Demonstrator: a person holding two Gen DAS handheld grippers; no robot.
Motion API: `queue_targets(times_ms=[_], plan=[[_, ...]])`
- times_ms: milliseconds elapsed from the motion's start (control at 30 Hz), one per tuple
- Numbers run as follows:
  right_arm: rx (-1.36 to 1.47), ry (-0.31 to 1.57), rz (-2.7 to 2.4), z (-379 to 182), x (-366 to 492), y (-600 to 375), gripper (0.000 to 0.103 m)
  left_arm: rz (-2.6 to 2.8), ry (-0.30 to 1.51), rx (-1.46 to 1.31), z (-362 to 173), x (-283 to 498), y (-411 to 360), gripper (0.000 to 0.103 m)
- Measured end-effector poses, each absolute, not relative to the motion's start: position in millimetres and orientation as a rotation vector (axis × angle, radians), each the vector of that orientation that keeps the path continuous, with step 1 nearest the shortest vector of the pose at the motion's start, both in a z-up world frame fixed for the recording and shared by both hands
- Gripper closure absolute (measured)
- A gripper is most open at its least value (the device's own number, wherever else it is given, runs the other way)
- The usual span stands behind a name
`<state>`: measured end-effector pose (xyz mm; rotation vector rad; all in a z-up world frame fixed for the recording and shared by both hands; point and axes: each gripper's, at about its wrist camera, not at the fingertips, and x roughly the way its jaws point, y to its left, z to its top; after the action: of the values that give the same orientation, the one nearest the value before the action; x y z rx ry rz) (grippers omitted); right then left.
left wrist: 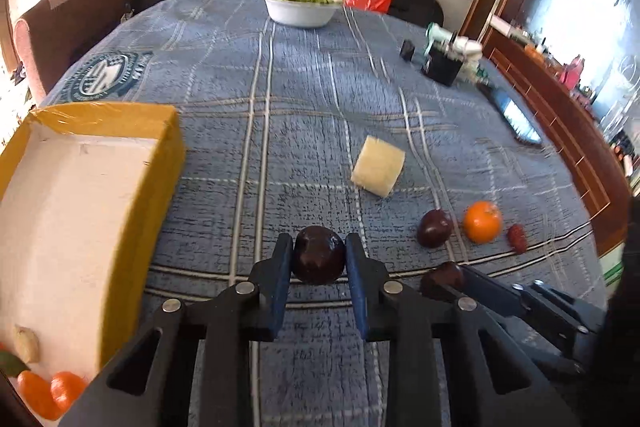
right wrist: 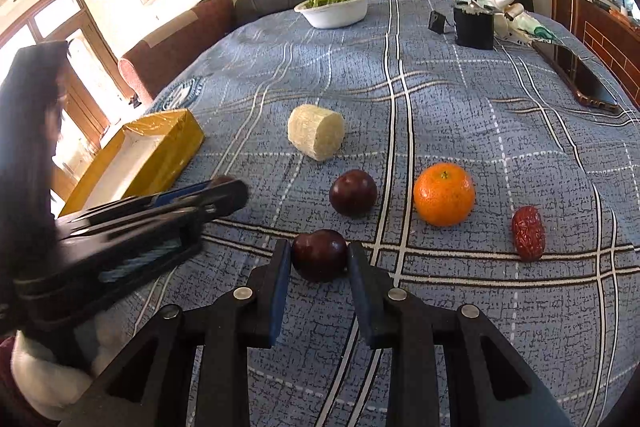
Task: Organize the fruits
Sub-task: 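Carry both plums over the tray and open both tools to drop them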
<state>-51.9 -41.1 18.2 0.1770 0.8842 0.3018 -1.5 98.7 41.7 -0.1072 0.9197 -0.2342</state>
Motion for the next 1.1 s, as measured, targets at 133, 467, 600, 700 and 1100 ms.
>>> queue_targets(times_ms=[133, 467, 600, 700, 1100], plan=[[0.183, 0.833, 0.311, 24.9, -56.8, -42.0, 0.072, -0.213, 0.843, -0.158, 82.5, -26.5, 140.8, 0.077], [0.192, 0.795, 0.41, 60.5, -66.6, 6.9, 0.071, 0.026, 0.807, -0.247, 111.6, -49.5, 292.4, 0.077], [0.151, 0.832, 0.55, 75.5, -64.6, 72.8, 0.071, 0.046, 0.876, -0.311, 85.5, -39.2, 319.7, 0.077], [0.082, 0.858, 0.602, 75.7, -60.7, 120.1, 0.071, 0.056, 0.924, -0.358, 65.8, -31.6, 335.8, 0.077], [-0.072, 0.983, 0.637, 32.5, -42.6, 215.2, 0.07, 0.086, 0.966, -0.389, 43.7, -25.1, 359.1, 0.077]])
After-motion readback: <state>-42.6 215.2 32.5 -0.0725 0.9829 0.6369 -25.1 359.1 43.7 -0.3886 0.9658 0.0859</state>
